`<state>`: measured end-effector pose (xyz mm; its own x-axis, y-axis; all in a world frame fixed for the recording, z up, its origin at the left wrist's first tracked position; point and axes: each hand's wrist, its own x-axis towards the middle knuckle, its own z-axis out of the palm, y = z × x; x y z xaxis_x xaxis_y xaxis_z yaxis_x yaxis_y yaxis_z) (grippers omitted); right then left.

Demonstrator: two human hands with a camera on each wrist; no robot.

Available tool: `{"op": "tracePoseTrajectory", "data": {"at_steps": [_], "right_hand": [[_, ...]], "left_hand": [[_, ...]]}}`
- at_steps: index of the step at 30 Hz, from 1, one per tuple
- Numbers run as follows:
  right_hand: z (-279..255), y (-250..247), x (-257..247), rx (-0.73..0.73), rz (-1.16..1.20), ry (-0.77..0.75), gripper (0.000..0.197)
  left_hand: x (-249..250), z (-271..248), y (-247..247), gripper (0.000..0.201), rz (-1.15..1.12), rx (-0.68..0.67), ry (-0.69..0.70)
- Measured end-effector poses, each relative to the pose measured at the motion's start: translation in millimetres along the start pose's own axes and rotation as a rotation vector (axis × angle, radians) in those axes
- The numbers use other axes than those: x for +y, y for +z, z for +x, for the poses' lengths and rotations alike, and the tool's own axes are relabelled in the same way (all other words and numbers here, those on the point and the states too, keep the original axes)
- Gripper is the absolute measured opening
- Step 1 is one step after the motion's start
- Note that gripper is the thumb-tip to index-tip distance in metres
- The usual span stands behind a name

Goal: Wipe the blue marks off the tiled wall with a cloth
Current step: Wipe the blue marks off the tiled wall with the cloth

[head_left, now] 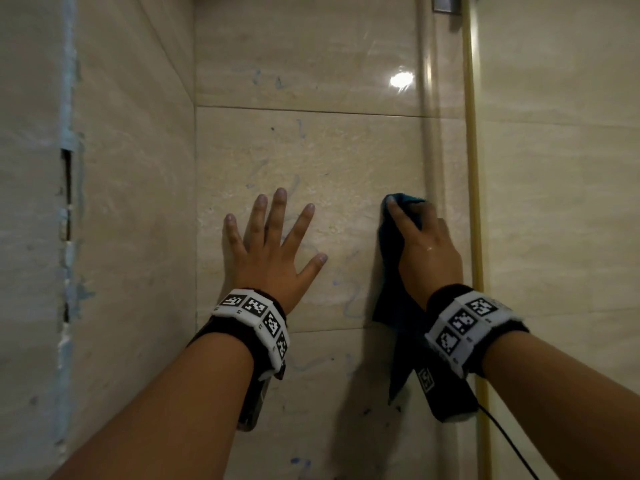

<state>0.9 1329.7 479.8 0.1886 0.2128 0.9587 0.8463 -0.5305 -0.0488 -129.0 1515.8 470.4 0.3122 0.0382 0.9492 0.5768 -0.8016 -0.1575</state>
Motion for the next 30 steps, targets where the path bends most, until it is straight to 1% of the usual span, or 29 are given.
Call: {"op": "tracePoseTrajectory", "data": {"at_steps": [2,3,9,11,12,15,16,17,19,21,22,25,28,30], "right_hand": [[1.1,-0.3,2.1,-0.014,-0.03,0.069,0.076],[-1.1,0.1,0.0,-0.016,-0.042,0.079,0.074],[-24.8,14.5,-5.0,0.056,0.019,-0.02,0.056],[-22.6,12.7,-2.5,0.064,0.03,-0.021,0.051],[-20.2,11.5,-1.0,0.065,0.036,0.002,0.05],[-15.0,12.6,3.5,0.075,0.04,0.1,0.053],[-15.7,13.4,1.6,0.086,0.042,0.106,0.054],[-17.3,15.0,-2.1,0.104,0.047,0.079,0.057],[-24.4,20.8,-7.4,0.131,0.038,-0.044,0.063],[-33.9,26.1,-8.7,0.128,-0.008,-0.155,0.068],[-37.7,26.8,-7.9,0.121,-0.023,-0.186,0.07],[-38.0,24.8,-6.9,0.117,-0.015,-0.181,0.073],[-24.6,21.0,-12.9,0.105,0.042,-0.141,0.073],[-13.6,17.4,-20.0,0.095,0.045,-0.156,0.073]], "left_hand": [[0.8,-0.3,0.1,0.074,-0.003,-0.009,-0.008],[1.4,-0.4,0.0,0.074,-0.01,-0.012,-0.012],[2.7,-1.8,-4.9,0.074,-0.007,-0.077,-0.035],[3.1,-1.7,-6.0,0.074,-0.021,-0.08,-0.038],[3.2,-1.5,-6.3,0.074,-0.026,-0.082,-0.039],[3.3,-1.7,-5.3,0.074,-0.031,-0.087,-0.038],[3.5,-1.8,-4.9,0.074,-0.032,-0.078,-0.036],[3.5,-1.8,-4.6,0.074,-0.033,-0.068,-0.035],[3.9,-2.2,-4.2,0.074,-0.031,-0.063,-0.038],[4.2,-2.5,-4.9,0.074,-0.022,-0.07,-0.042],[4.5,-2.8,-5.4,0.074,-0.021,-0.074,-0.042],[4.2,-2.8,-7.4,0.074,-0.025,-0.089,-0.038],[4.0,-2.4,-7.2,0.074,-0.031,-0.106,-0.043],[4.7,-2.1,-7.7,0.074,-0.033,-0.102,-0.043]]}}
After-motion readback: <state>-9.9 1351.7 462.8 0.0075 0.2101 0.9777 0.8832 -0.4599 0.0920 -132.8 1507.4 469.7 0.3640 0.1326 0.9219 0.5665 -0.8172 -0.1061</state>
